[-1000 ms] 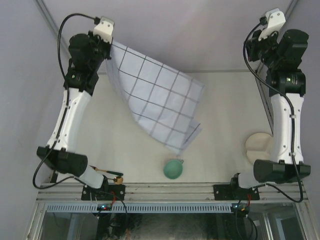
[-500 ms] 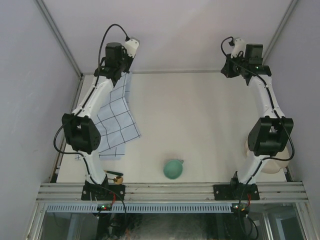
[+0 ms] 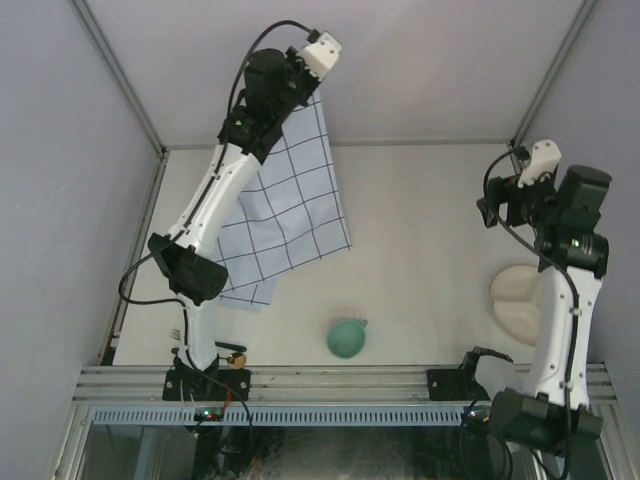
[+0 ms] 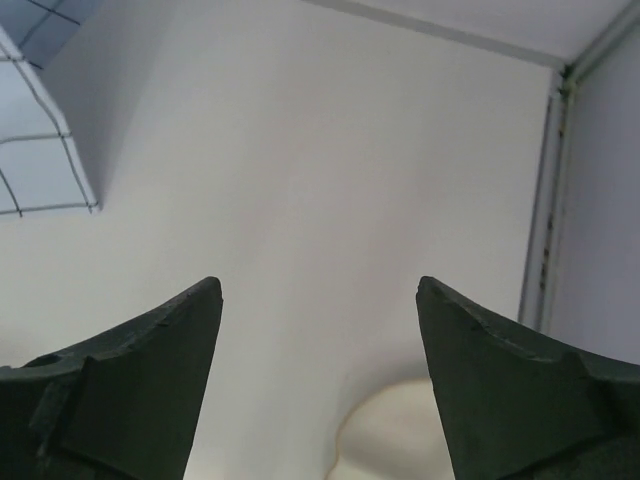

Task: Set the dinner table for one person
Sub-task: Flatten out the napkin at the center of the board.

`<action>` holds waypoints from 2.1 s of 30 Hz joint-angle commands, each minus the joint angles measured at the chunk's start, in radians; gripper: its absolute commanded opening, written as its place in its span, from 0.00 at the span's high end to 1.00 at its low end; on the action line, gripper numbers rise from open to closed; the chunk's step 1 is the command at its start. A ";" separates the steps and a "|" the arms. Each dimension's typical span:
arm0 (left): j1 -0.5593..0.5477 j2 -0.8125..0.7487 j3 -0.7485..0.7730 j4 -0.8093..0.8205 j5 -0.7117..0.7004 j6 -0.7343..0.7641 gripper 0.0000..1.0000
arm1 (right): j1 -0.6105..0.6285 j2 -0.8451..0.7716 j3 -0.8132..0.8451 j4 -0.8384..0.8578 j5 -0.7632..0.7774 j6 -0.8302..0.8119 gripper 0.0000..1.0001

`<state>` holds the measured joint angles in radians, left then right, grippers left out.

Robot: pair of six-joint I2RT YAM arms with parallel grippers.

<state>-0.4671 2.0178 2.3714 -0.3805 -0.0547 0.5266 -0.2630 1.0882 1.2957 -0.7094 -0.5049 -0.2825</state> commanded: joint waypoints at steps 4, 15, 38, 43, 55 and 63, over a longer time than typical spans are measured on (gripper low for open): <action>-0.245 -0.068 -0.096 0.277 0.062 0.195 1.00 | -0.273 -0.306 -0.232 -0.199 -0.080 -0.183 0.19; -0.406 0.206 0.133 0.676 0.175 0.427 1.00 | -0.522 -0.521 -0.424 -0.294 -0.150 -0.305 0.11; 0.273 -0.372 -0.865 0.551 -0.016 0.059 1.00 | -0.462 -0.322 -0.351 -0.320 -0.309 -0.219 0.00; 0.493 -0.664 -1.261 0.486 0.082 -0.040 1.00 | -0.189 -0.222 -0.330 -0.215 -0.169 -0.041 0.00; 0.625 -0.917 -1.584 0.458 0.299 -0.295 1.00 | -0.007 -0.179 -0.304 -0.171 -0.055 -0.033 0.00; 0.625 -0.878 -1.624 0.393 0.284 -0.258 1.00 | 0.233 0.010 -0.337 0.196 0.073 -0.001 0.00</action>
<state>0.1558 1.1221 0.7792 0.0227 0.2127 0.2798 -0.1638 0.9726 0.9508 -0.7956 -0.5293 -0.3122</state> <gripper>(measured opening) 0.005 0.995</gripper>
